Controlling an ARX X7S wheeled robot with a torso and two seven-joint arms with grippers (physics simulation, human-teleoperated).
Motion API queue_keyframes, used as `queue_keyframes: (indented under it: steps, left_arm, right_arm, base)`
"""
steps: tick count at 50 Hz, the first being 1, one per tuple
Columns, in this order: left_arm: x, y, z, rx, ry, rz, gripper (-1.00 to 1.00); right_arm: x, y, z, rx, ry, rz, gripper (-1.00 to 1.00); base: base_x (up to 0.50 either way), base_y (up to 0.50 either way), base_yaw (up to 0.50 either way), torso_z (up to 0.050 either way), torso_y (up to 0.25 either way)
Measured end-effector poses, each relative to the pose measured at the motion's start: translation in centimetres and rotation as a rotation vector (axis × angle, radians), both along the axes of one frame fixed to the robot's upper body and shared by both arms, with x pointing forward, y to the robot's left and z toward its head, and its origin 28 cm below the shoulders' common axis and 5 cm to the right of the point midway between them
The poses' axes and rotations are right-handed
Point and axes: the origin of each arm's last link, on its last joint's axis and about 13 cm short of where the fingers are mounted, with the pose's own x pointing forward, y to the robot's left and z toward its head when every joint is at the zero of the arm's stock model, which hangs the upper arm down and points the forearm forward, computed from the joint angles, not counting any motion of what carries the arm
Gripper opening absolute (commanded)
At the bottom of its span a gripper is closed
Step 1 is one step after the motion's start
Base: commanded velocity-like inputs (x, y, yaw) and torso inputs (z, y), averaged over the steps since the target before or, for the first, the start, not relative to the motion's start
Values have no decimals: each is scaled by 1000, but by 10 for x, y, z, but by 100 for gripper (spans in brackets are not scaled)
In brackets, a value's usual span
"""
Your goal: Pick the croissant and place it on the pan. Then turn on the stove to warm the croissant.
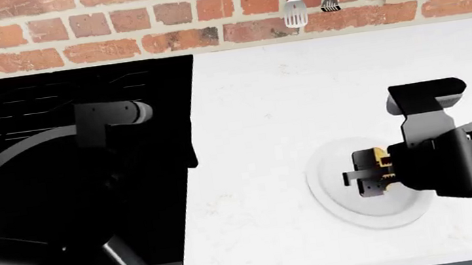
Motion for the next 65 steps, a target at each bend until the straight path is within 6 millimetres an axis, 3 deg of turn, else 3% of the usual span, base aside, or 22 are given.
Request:
queue_keyframes:
  steps: [31,49,65]
  left_arm:
    - [-6,2,6,-18,-14,-4,100]
    - [-32,8,23,-7,-131,25,100]
    - [-47,13,24,0,-232,55,100]
  right_arm:
    - [-17,8,26,-52,-119,11,-100]
    - [-59,29,33,-71,-400,89,-100]
    - [-81,38,31,-50,-621,159,-100]
  base:
    - [0,0,0,0,0]
    - [0,0,0,0,0]
    - [0,0,0,0,0]
